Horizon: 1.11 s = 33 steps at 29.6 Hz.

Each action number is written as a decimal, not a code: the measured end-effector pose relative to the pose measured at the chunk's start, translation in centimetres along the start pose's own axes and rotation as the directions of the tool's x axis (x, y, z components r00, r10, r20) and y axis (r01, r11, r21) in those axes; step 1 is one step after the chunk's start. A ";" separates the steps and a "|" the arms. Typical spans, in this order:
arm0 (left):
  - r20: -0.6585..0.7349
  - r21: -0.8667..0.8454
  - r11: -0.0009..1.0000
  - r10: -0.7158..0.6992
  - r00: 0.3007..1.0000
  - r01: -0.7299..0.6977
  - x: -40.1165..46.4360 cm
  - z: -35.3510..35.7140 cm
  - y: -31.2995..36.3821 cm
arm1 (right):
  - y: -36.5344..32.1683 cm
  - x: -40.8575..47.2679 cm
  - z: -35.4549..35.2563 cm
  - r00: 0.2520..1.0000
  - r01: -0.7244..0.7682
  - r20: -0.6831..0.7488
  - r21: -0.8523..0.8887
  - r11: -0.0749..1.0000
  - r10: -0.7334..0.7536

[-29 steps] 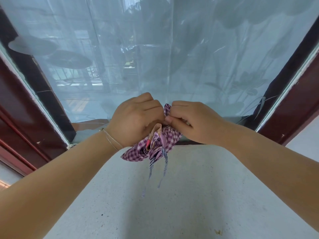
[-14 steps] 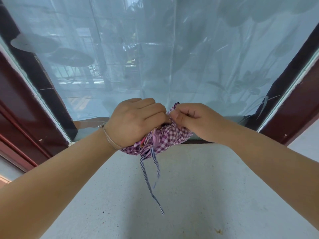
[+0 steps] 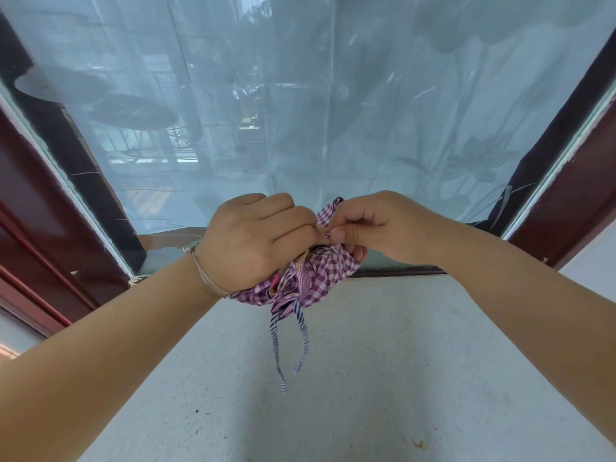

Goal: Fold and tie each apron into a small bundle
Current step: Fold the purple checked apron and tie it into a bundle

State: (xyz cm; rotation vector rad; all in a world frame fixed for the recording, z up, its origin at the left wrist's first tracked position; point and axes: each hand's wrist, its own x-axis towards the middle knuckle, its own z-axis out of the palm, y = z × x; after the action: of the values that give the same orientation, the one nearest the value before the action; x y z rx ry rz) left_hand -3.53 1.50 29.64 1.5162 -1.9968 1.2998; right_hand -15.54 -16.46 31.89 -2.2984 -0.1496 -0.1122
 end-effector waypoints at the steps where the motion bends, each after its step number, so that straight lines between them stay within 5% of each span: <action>1: -0.003 0.004 1.000 0.001 1.000 -0.001 0.1 -0.1 0.0 | -0.1 -0.1 0.1 1.000 0.018 -0.014 -0.010 1.000 -0.018; 9: 0.000 0.034 0.999 0.038 0.999 -0.038 0.8 -0.2 0.2 | 0.2 -0.8 1.7 0.982 0.029 -0.189 0.085 0.996 -0.012; 18: 0.079 0.080 0.996 0.017 0.997 -0.023 2.2 -0.2 0.6 | 0.5 -0.9 3.0 0.888 0.045 -0.435 -0.242 0.969 -0.150; 22: 0.186 0.084 0.995 0.035 0.982 -0.052 2.7 -0.5 0.6 | 0.3 -1.0 2.6 0.917 -0.042 -0.375 -0.435 0.899 -0.138; 33: 0.467 -0.069 0.996 -0.011 0.884 0.049 -4.7 5.3 5.0 | 9.3 -0.2 8.4 0.968 -0.243 -0.168 -0.453 0.858 0.185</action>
State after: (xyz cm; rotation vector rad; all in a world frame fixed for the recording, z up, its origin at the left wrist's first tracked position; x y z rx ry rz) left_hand -4.72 0.16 21.22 1.9556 -2.2575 0.8822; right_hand -14.10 -16.43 19.47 -2.7684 0.2236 -0.1872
